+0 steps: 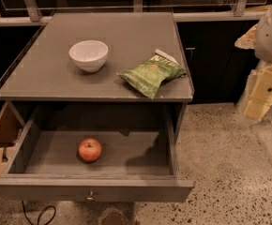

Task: Pick apple from top drawer and place on counter

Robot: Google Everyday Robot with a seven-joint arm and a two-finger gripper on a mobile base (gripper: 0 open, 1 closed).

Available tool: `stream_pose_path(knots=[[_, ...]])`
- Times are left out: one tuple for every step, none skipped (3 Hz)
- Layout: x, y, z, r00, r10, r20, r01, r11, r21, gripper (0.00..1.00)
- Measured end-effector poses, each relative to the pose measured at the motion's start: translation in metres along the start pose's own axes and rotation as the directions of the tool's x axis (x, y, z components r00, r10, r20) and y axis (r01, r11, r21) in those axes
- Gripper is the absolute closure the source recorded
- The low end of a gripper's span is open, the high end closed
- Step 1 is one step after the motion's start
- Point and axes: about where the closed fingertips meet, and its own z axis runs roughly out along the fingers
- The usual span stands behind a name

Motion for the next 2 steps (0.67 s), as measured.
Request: stream_pose_path(knots=[[0.000, 0.000, 0.000, 1.000, 0.000, 0.000, 0.000, 1.0000, 0.000, 0.00], [-0.038, -0.005, 0.024, 0.999, -0.048, 0.026, 0.049, 0.9984, -0.029, 0.00]])
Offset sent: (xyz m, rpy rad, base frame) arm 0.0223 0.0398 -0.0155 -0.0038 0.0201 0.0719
